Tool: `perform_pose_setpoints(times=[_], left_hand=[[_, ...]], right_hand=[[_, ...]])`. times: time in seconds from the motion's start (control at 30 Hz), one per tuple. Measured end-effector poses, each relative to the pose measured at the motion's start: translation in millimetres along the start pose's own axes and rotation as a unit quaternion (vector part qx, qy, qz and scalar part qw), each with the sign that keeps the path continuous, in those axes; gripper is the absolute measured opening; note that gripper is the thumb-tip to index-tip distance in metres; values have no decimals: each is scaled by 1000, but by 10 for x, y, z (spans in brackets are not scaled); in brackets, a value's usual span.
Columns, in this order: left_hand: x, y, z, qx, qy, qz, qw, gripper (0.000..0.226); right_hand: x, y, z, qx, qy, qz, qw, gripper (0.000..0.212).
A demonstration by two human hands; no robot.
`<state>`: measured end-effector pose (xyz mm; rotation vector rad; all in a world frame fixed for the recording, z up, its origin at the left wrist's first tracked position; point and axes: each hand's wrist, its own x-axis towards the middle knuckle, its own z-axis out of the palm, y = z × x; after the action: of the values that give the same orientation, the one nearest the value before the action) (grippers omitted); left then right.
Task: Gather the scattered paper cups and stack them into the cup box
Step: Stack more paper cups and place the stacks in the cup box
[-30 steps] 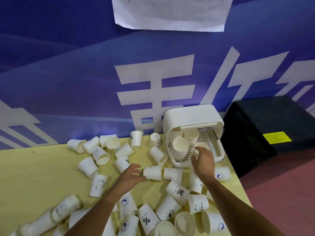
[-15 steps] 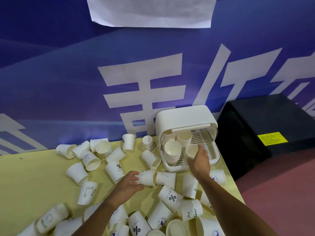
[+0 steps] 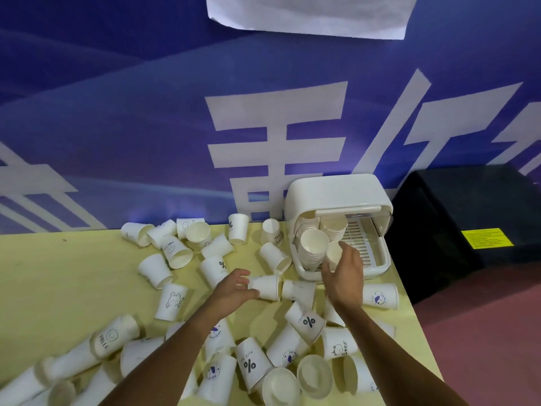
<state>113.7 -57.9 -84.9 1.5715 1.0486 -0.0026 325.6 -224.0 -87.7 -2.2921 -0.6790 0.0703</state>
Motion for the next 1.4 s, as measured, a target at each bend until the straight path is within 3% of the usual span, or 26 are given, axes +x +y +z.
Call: perform_pose_setpoints(times=[0.1, 0.23, 0.33, 0.63, 0.93, 1.4], left_hand=[[-85, 15, -123, -6, 7, 7, 1000, 54], [-178, -42, -433, -18, 44, 13, 999, 55], [-245, -210, -798, -20, 78, 11, 997, 46], [-388, -942, -1678, -8, 158, -59, 986, 47], [-135, -1253, -1675, 79, 137, -79, 984, 62], [75, -1447, -1474, 55, 149, -113, 981, 65]], right_hand=[[-201, -326, 85, 9, -45, -103, 994, 49], [-287, -793, 399, -11, -113, -177, 978, 45], [-304, -1156, 693, -22, -171, -170, 970, 48], [-554, -1810, 1565, -97, -319, -89, 938, 64], [-656, -1879, 1986, -200, -316, -51, 926, 61], [-737, -1637, 2196, -130, -336, -8, 933, 60]])
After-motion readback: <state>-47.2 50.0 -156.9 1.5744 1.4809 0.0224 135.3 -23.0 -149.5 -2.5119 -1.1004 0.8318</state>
